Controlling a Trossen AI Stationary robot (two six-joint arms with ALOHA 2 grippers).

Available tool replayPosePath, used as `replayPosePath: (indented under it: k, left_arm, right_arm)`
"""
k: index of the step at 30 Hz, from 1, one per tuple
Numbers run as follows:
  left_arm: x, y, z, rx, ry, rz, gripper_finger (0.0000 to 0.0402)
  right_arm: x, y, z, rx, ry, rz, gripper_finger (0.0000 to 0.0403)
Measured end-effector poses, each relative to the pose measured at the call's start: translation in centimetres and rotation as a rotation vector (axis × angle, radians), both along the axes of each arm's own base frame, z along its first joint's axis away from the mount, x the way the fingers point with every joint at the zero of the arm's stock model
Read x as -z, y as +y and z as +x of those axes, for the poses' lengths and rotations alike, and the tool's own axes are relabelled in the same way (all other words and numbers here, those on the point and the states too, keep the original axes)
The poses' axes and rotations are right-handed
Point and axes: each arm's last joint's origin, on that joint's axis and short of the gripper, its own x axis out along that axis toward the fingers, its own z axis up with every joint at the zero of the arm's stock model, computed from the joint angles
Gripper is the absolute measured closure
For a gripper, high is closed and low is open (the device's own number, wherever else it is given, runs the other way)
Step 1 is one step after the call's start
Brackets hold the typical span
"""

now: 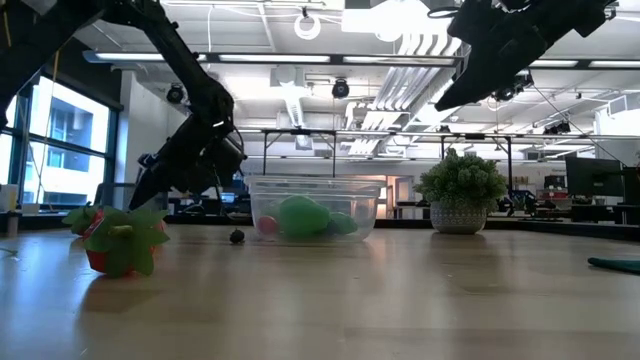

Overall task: Pick and placing Produce into tupperware
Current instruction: Put the red cherry into the transparent bin

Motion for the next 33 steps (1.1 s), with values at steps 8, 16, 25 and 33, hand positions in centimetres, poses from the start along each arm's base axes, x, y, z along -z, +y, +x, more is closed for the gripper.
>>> replayPosePath:
  k: [8, 16, 25, 33]
  left_arm:
    - [1.0, 0.1, -0.2, -0.038, 0.025, -0.011, 0.0401]
    - [1.5, 0.2, -0.1, -0.053, 0.026, -0.009, 0.0401]
    - [1.6, 0.3, 0.1, -0.064, -0.012, 0.001, 0.0401]
    - [1.9, -0.1, 1.6, 0.01, -0.089, -0.011, 0.0401]
  right_arm:
    - [0.0, 0.0, 0.0, 0.0, 0.0, 0.0, 0.0401]
    - [0.0, 0.0, 0.0, 0.0, 0.0, 0.0, 0.0401]
    - [0.0, 0.0, 0.0, 0.0, 0.0, 0.0, 0.0401]
    - [0.0, 0.0, 0.0, 0.0, 0.0, 0.0, 0.0401]
